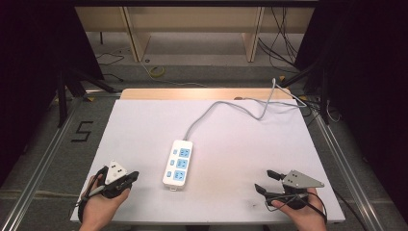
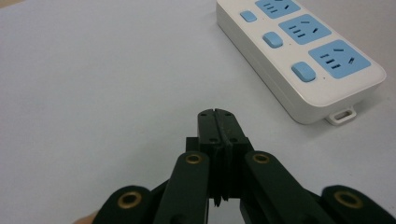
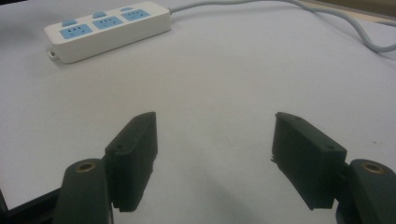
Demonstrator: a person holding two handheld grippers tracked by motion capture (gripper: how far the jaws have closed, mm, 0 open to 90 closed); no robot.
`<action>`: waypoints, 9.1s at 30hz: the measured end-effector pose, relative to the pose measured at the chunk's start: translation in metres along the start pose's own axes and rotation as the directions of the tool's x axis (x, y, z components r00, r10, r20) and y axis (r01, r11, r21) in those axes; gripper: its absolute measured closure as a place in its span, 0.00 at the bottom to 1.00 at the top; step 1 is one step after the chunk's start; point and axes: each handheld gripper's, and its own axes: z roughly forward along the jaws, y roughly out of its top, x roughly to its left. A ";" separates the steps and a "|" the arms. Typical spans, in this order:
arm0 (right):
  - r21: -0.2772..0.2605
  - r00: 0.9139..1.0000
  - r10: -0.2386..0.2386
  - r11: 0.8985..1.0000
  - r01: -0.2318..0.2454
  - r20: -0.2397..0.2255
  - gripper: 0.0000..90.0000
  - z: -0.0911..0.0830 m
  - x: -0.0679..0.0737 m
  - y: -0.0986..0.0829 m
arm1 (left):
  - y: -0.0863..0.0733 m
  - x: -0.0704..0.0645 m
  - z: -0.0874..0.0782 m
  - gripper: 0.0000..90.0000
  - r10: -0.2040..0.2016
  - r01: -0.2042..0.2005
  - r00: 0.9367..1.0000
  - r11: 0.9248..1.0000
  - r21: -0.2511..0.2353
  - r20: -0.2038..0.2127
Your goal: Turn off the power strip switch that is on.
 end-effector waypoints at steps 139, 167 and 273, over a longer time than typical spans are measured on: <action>0.012 1.000 -0.025 1.000 0.025 -0.017 0.35 0.006 0.004 0.002 | 0.073 -0.028 0.051 0.99 0.062 -0.065 0.996 0.997 0.046 0.068; 0.015 0.999 -0.027 1.000 0.028 -0.019 0.35 0.006 0.004 0.002 | 0.081 -0.029 0.062 0.99 0.058 -0.063 0.996 0.995 0.074 0.070; 0.017 0.999 -0.033 0.999 0.033 -0.021 0.35 0.006 0.004 0.001 | 0.100 -0.026 0.096 0.99 0.045 -0.055 0.997 0.985 0.162 0.067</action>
